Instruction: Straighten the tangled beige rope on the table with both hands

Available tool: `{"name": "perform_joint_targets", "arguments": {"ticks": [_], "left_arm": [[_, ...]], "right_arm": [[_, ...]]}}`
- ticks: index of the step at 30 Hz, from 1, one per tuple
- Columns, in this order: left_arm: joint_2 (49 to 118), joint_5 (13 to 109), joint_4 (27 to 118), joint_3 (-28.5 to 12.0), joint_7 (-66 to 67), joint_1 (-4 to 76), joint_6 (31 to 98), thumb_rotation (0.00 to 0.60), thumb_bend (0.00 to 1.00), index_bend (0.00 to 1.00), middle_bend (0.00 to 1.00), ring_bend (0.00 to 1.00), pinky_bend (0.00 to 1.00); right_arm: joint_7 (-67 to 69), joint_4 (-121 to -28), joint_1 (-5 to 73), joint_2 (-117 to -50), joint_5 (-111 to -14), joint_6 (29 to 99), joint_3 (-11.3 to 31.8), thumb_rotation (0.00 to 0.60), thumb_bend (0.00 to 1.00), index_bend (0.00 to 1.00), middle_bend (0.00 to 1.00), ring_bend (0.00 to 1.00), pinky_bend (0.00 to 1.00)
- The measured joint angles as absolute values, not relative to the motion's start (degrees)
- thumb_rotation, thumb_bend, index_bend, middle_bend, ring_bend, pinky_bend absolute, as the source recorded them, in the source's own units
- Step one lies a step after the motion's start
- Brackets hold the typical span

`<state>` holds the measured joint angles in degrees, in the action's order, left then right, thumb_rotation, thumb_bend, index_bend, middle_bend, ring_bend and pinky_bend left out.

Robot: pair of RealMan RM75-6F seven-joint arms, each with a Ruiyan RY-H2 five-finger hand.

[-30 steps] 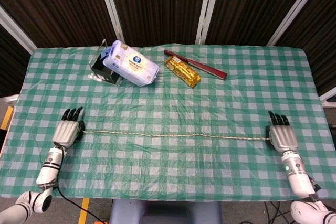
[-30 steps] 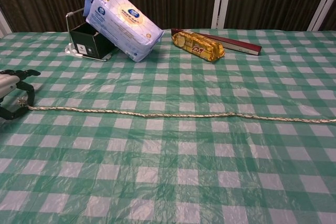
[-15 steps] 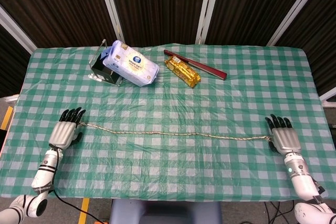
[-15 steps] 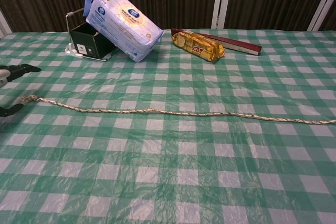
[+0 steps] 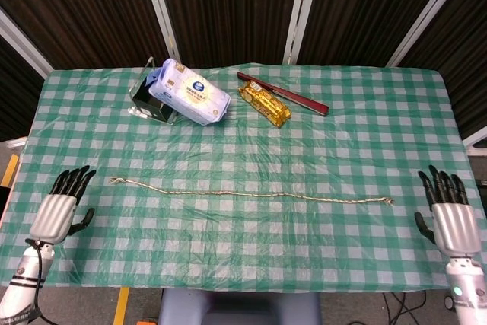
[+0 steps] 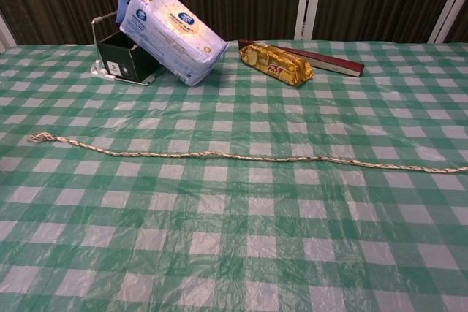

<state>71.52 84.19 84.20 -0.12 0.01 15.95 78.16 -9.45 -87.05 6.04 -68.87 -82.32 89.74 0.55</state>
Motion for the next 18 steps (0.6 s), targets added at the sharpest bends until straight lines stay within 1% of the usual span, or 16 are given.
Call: {"name": "perform_joint_targets", "arguments": {"ticks": [3,5,8,13,18], "left_arm": [[68.1,84.0,89.3,1.8,1.1,11.9,81.1,0.600,0.43,0.00,0.00,0.00,0.00],[67.2,83.8,90.3,2.6,1.5,9.5,83.0,0.600,0.43,0.00,0.00,0.00,0.00],[67.2,84.0,90.0,2.7,3.2,8.6,84.1,0.600,0.42,0.00,0.00,0.00,0.00],[67.8,86.0,88.1,2.0,2.5,7.6,87.8,0.600,0.42,0.00,0.00,0.00,0.00],[68.3,87.0,87.1,1.6,2.3,7.2,87.8,0.600,0.42,0.00,0.00,0.00,0.00]], "right_arm": [[-9.8,-88.0,2.4,-68.5,-85.5,94.2,-0.9,0.600,0.43,0.00,0.00,0.00,0.00],[-10.0,-88.3,1.4,-68.4,-87.4,95.6,-1.6,0.600,0.43,0.00,0.00,0.00,0.00],[-10.7,-88.6,0.3,-68.5,-89.9,97.4,-2.3,0.600,0.43,0.00,0.00,0.00,0.00],[-11.3,-89.7,-0.4,-68.0,-90.3,96.4,-2.6,0.600,0.43,0.00,0.00,0.00,0.00],[-11.3,-90.2,-0.6,-67.4,-90.3,95.1,-2.4,0.600,0.43,0.00,0.00,0.00,0.00]]}}
